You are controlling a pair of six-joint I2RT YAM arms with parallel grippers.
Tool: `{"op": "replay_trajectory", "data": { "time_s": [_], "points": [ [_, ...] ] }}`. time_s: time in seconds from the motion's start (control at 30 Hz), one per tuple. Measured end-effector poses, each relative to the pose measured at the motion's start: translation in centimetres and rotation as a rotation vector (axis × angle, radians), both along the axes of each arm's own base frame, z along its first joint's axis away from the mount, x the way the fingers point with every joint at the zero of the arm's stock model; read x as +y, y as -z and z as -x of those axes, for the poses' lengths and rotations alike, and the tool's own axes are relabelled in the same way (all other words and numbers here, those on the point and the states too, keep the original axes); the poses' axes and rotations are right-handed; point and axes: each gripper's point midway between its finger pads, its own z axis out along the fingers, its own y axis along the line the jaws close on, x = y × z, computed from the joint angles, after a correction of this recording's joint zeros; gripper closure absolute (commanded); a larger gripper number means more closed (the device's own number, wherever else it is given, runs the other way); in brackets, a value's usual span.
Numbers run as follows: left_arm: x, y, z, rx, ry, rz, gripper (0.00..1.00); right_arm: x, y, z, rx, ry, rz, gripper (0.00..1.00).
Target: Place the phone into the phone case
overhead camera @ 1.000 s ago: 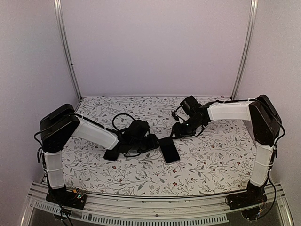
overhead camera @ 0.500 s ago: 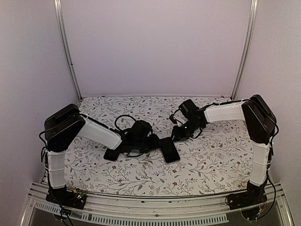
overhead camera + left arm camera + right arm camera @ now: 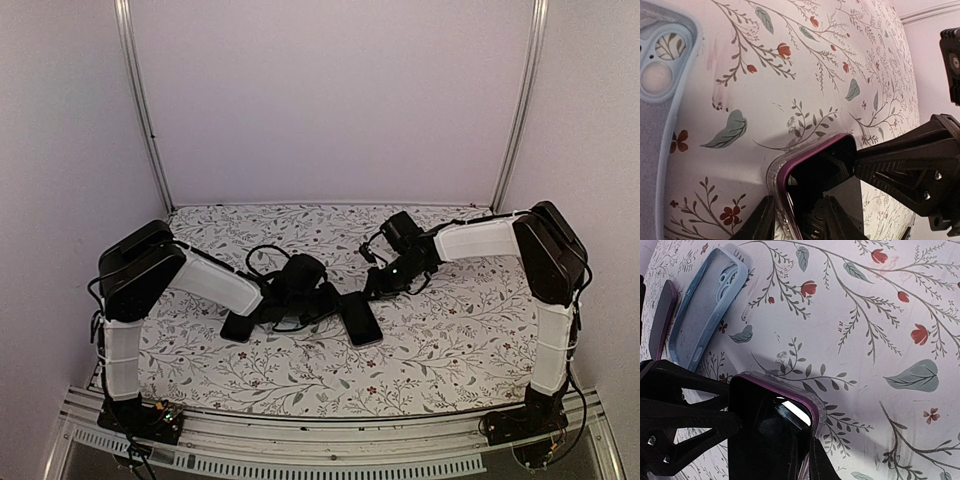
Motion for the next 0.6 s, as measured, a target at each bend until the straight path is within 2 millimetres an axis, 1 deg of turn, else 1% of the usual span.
{"op": "replay_trajectory", "data": {
  "time_s": [0.17,0.27,0.37,0.47,0.6],
  "points": [
    [0.4,0.0,0.1,0.012,-0.012,-0.014,0.67,0.4,-0.1,0.2,-0.047,-0.003,0.023,0.93],
    [0.5,0.1,0.2,0.019,-0.014,-0.020,0.72,0.4,-0.1,0.4,-0.069,-0.001,0.042,0.92],
    [0.7,0.3,0.2,0.026,-0.020,-0.030,0.74,0.5,-0.1,0.5,-0.084,0.006,0.054,0.88],
    [0.8,0.3,0.3,0.033,-0.024,-0.034,0.74,0.6,0.0,0.9,-0.103,0.010,0.076,0.78],
    [0.8,0.3,0.2,0.038,-0.030,-0.033,0.74,0.9,0.2,1.6,-0.125,0.005,0.114,0.72]
  ]
}}
